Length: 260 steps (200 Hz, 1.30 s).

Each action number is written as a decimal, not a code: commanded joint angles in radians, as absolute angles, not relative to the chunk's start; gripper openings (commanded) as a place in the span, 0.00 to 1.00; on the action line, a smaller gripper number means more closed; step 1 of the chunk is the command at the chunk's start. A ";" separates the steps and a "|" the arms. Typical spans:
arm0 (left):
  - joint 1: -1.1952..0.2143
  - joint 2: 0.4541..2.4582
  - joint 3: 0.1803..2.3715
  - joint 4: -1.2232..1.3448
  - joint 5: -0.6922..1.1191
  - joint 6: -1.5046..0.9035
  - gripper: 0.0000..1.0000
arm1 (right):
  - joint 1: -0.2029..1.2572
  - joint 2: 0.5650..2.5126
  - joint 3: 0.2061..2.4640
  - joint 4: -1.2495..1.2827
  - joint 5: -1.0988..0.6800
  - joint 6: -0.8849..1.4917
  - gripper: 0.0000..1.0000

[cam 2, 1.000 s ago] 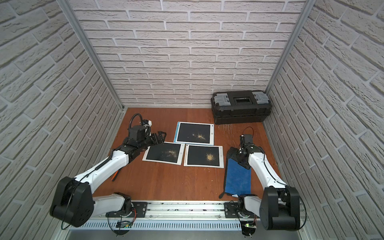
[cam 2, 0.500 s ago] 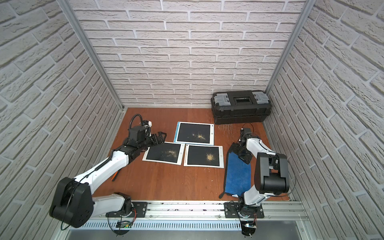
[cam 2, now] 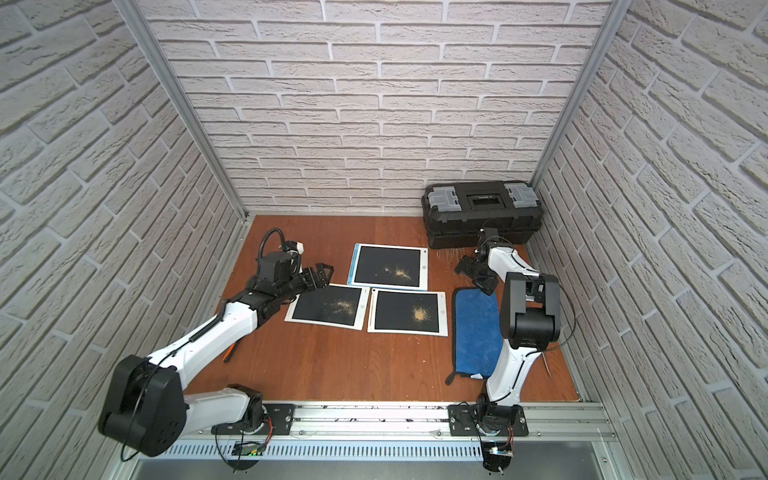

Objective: Wipe the drawing tablet
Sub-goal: Pick up the cleaning item at the center of the board.

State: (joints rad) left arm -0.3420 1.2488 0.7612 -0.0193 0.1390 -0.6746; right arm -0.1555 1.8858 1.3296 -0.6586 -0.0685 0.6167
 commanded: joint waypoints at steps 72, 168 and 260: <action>-0.373 1.224 0.738 0.031 0.140 -0.689 0.98 | -0.082 1.427 0.988 -0.731 -0.024 0.603 0.97; -0.391 1.272 0.755 0.056 0.155 -0.687 0.98 | -0.099 1.192 0.759 -0.818 0.093 0.683 0.96; -0.392 1.231 0.761 -0.001 0.113 -0.663 0.98 | -0.119 1.552 0.918 -0.724 0.106 0.670 0.95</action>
